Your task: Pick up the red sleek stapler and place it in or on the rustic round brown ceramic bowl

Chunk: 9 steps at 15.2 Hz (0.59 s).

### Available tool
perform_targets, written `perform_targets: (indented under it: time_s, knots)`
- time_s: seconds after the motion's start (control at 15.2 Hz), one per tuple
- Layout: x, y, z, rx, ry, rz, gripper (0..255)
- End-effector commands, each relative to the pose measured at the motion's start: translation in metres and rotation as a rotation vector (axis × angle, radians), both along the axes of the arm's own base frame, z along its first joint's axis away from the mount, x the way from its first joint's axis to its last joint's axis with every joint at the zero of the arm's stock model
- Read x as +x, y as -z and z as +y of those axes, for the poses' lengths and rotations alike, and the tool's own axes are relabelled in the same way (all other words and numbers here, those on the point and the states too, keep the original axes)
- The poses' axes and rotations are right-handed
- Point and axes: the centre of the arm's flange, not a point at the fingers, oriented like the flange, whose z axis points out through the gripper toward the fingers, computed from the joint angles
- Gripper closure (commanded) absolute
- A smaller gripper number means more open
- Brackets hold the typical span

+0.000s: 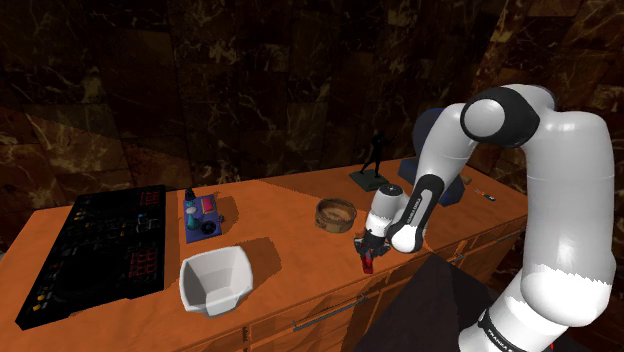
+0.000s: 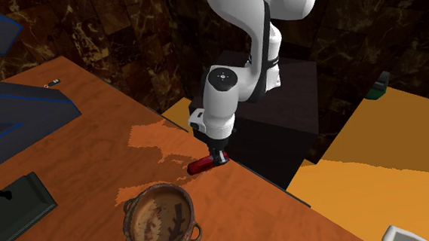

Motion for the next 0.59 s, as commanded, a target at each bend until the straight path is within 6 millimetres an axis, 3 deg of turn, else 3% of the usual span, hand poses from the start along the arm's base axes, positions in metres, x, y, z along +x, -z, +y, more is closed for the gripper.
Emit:
perform_targets:
  time_s: [0.0, 0.13, 0.53]
  knots:
    - [0.001, 0.0, 0.001, 0.001, -0.003, -0.002, 255]
    - [0.001, 0.0, 0.001, 0.001, -0.003, -0.002, 255]
    - [0.001, -0.032, 0.001, 0.001, -0.003, -0.002, 255]
